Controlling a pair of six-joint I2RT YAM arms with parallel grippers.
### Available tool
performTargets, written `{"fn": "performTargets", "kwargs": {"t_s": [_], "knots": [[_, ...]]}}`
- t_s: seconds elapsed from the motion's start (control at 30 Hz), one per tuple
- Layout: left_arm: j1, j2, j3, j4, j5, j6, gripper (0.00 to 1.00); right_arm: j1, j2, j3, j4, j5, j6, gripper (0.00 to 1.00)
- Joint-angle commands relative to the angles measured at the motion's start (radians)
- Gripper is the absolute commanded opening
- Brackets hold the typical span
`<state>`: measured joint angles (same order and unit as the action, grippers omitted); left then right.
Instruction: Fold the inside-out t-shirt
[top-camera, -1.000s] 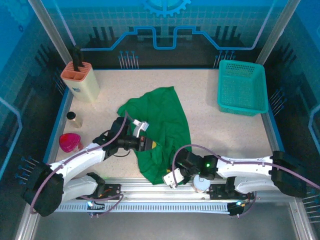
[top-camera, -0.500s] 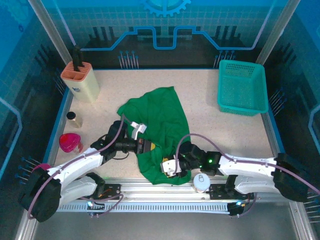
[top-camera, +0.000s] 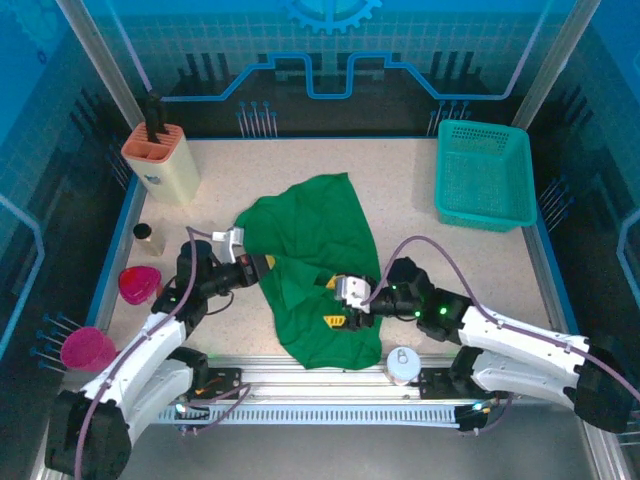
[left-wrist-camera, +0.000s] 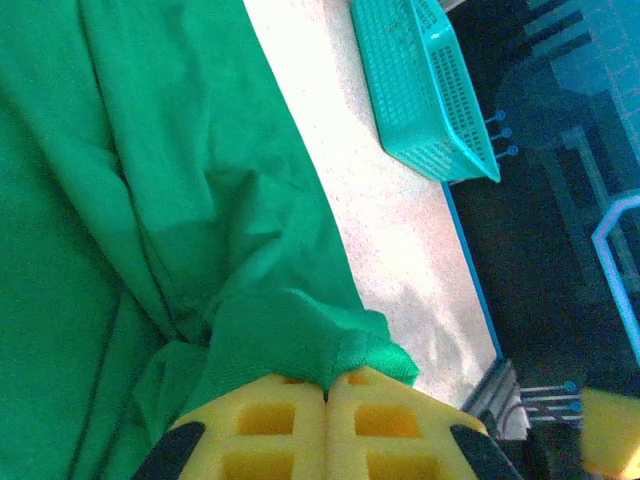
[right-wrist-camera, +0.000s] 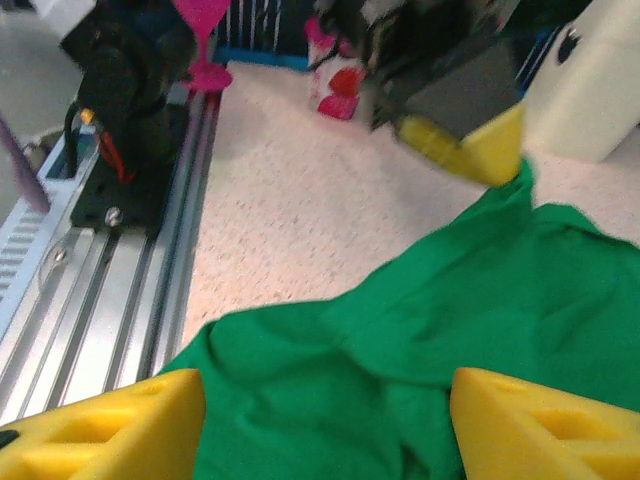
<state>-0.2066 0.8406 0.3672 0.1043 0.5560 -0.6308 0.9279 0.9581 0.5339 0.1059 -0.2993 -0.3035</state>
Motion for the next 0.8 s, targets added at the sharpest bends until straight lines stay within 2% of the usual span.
{"fn": "performTargets", "kwargs": {"t_s": [0.0, 0.1, 0.2, 0.23, 0.27, 0.3, 0.37, 0.4, 0.43, 0.5, 0.6, 0.77], "knots": [[0.0, 0.032, -0.023, 0.057, 0.149, -0.056, 0.1, -0.004, 0.058, 0.054, -0.135, -0.023, 0.022, 0.64], [-0.007, -0.02, -0.098, 0.136, 0.166, -0.151, 0.11, 0.001, 0.115, 0.065, -0.142, -0.058, 0.034, 0.64], [-0.007, -0.109, -0.113, 0.071, 0.138, -0.159, 0.15, 0.025, 0.162, 0.054, -0.047, -0.053, 0.044, 0.63], [-0.007, -0.132, -0.111, 0.045, 0.134, -0.158, 0.2, 0.031, 0.185, 0.063, -0.024, -0.051, 0.053, 0.61], [-0.007, -0.154, -0.109, 0.012, 0.129, -0.164, 0.31, 0.036, 0.22, 0.079, -0.003, -0.062, 0.068, 0.55], [-0.003, -0.179, -0.089, -0.09, 0.082, -0.17, 0.4, 0.042, 0.263, 0.099, 0.014, -0.09, 0.085, 0.45], [0.011, -0.214, -0.009, -0.392, -0.121, -0.213, 0.63, 0.05, 0.345, 0.135, 0.011, -0.212, 0.101, 0.36], [0.02, -0.217, 0.031, -0.508, -0.201, -0.226, 0.67, 0.054, 0.376, 0.15, -0.002, -0.272, 0.098, 0.35], [0.027, -0.215, 0.053, -0.563, -0.227, -0.222, 0.71, 0.057, 0.393, 0.152, -0.001, -0.28, 0.106, 0.35], [0.032, -0.18, 0.061, -0.568, -0.174, -0.221, 0.86, 0.053, 0.396, 0.126, 0.04, -0.212, 0.125, 0.38], [0.032, -0.07, 0.056, -0.521, -0.06, -0.266, 0.87, 0.026, 0.381, 0.1, 0.08, -0.138, 0.145, 0.41], [0.032, 0.049, 0.151, -0.577, -0.061, -0.187, 0.86, 0.006, 0.349, 0.104, 0.055, -0.15, 0.119, 0.42]]}}
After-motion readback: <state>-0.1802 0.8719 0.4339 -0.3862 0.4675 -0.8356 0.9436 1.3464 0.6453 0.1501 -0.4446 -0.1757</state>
